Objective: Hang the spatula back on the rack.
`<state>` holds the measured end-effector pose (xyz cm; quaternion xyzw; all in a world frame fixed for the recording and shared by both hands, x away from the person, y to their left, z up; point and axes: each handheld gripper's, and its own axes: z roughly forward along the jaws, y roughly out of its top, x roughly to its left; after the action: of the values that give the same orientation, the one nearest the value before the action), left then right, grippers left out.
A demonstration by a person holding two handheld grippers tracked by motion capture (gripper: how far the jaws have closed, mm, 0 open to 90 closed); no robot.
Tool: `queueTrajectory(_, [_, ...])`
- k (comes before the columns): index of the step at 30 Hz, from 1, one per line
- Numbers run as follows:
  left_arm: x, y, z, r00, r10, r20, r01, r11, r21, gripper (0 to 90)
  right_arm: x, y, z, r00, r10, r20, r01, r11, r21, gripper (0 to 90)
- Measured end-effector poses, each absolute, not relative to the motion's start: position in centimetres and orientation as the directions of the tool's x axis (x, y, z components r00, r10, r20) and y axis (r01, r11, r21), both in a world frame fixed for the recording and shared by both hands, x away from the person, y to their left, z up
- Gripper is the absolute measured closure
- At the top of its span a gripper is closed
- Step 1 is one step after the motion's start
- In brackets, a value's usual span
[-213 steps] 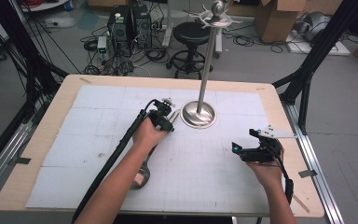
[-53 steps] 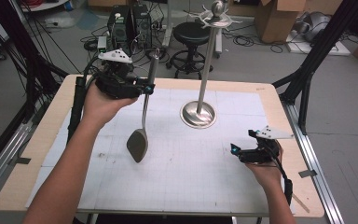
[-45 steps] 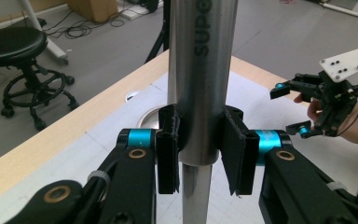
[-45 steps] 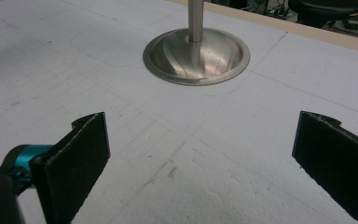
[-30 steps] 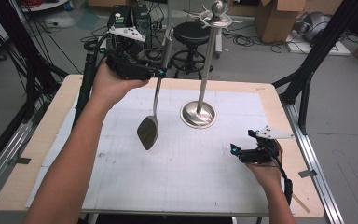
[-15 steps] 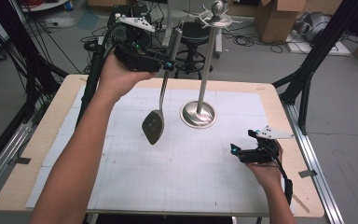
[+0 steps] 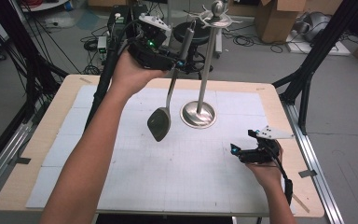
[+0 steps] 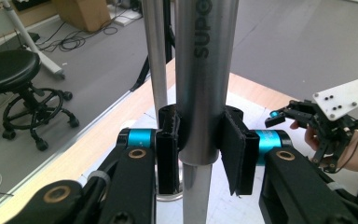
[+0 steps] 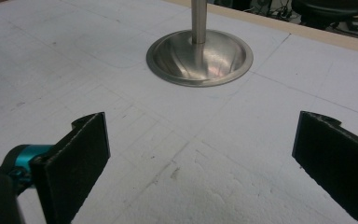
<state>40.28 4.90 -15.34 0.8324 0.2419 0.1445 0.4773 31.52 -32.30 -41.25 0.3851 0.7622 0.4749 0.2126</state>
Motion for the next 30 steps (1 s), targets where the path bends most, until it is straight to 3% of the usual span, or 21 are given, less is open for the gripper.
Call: queueTrajectory(30, [42.5, 2.3, -16.4, 0.818, 0.575, 0.017, 0.298, -0.45, 0.842, 69.0, 31.5, -32.5, -41.2, -0.611, 0.79, 0.05, 0.384, 0.24, 0.892, 2.7])
